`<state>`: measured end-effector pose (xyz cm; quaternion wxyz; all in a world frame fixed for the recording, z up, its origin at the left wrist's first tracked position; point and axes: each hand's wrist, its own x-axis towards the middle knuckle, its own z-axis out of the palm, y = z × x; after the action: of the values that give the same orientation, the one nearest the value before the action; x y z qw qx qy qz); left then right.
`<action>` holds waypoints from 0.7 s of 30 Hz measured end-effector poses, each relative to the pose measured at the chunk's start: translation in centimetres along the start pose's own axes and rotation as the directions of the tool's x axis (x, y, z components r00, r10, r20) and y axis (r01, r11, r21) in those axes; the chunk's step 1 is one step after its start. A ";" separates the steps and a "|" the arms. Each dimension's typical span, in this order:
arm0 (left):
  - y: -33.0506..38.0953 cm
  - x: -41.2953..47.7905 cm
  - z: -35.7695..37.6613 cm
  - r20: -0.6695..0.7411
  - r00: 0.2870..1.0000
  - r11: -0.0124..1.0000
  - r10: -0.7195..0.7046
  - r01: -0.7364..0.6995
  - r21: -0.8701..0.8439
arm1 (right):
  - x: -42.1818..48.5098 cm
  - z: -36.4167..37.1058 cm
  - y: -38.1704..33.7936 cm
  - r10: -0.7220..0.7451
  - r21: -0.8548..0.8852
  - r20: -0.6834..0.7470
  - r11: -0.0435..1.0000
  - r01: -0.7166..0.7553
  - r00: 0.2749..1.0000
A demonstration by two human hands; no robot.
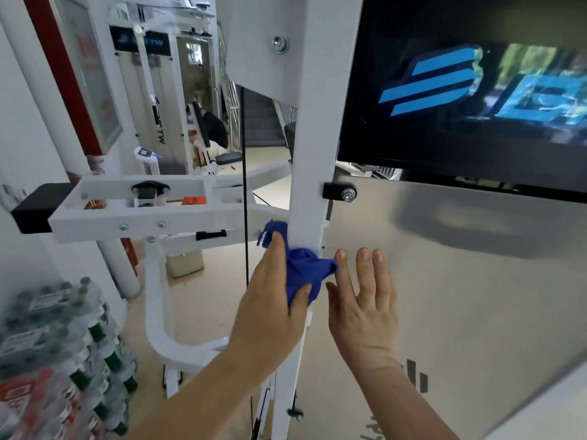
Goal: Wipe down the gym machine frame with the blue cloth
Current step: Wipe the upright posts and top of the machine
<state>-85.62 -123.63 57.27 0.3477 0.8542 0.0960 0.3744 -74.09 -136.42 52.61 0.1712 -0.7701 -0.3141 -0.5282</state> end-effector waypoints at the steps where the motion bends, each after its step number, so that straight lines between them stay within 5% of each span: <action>1: 0.2 0.6 -1.2 -0.014 1.000 1.000 0.020 -0.020 -0.010 | 0.1 -0.3 0.0 -0.002 0.002 0.007 1.000 0.002 1.000; 4: 1.1 3.7 -4.2 -0.114 0.965 0.966 0.234 -0.218 0.139 | 0.9 -2.1 0.1 0.016 0.074 0.025 0.997 -0.018 1.000; 9: 0.9 6.9 -3.8 -0.233 0.798 0.812 0.556 -0.460 0.359 | 4.5 -4.4 1.7 0.074 0.134 -0.060 0.989 -0.066 0.995; 14: -1.1 4.0 0.6 -0.219 0.859 0.883 0.463 -0.426 0.196 | 4.5 -2.5 2.7 0.015 0.092 -0.055 0.996 -0.009 0.998; 21: -5.8 -2.7 2.9 -0.065 0.942 0.923 0.330 -0.307 0.231 | 4.5 -1.0 2.7 0.018 0.058 -0.108 0.998 -0.012 0.994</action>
<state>-84.91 -121.99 50.50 0.1814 0.8708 0.0141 0.4567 -71.91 -137.66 57.31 0.2138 -0.7375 -0.3134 -0.5587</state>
